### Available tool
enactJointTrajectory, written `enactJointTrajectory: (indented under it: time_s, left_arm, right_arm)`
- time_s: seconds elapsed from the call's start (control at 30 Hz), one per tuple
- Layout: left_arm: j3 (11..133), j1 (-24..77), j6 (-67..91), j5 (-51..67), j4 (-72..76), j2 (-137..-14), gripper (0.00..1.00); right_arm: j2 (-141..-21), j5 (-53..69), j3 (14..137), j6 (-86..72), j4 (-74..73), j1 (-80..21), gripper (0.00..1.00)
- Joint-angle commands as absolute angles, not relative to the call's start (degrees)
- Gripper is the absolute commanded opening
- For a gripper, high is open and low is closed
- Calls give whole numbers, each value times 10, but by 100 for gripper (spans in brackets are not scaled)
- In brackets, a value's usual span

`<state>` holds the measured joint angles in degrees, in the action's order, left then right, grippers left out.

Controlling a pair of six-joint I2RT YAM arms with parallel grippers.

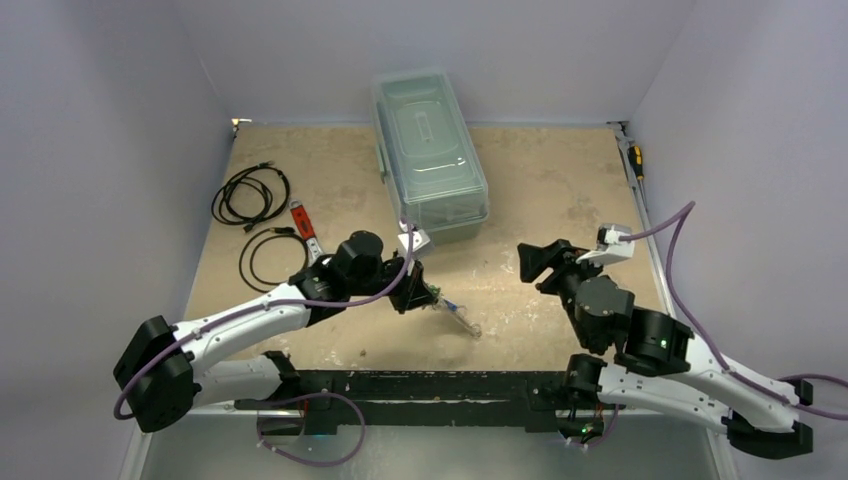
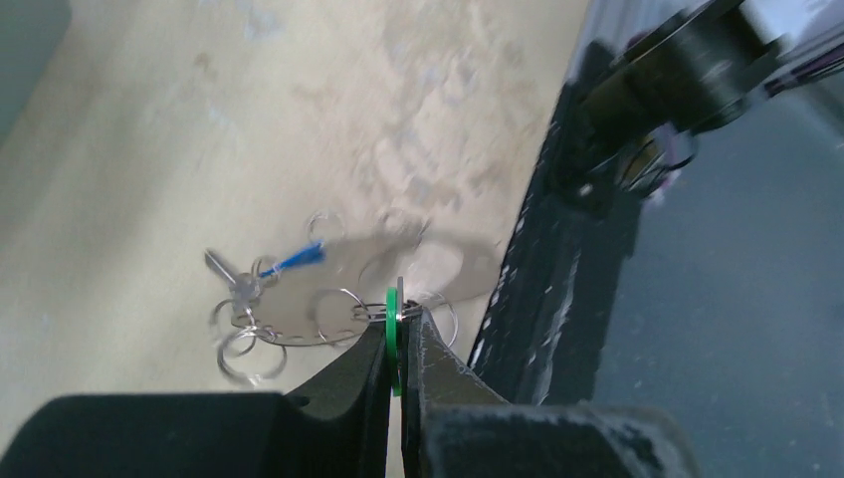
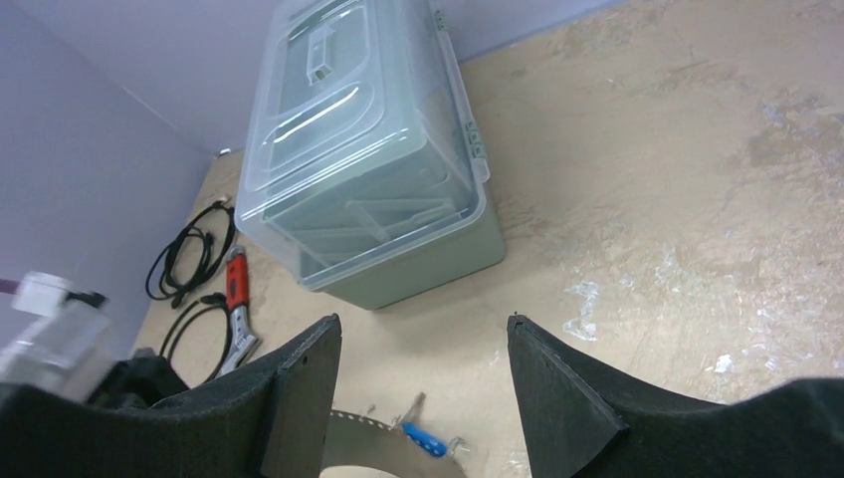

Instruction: Put the keys on the keyring

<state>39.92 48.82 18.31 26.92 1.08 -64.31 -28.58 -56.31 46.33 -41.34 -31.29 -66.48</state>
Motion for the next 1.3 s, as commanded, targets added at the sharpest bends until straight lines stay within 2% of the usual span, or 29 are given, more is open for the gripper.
enactJointTrajectory:
  time_s: [0.0,0.13,0.43,0.9,1.03,1.17,1.27]
  left_arm:
    - [366,485,96,205,-63,-676,0]
    - [378,484,77,201,-94,-710,0]
    - [365,485,30,161,-84,-700,0]
    - [453,485,-39,75,-180,-740,1]
    - [481,485,-72,15,-220,-739,3]
    - [486,485,-97,-51,-246,-734,14]
    - [475,485,-108,-97,-254,-716,31]
  right_arm:
    - [-319,-576,453,-406,-269,-668,66]
    - [-337,-571,452,-401,-254,-668,66]
    - [-343,-573,433,-389,-228,-668,68]
    - [-370,-569,422,-383,-201,-668,70]
    - [-383,-568,422,-374,-185,-668,71]
    - [-400,-565,428,-364,-174,-668,71]
    - [-413,-564,435,-359,-174,-668,71]
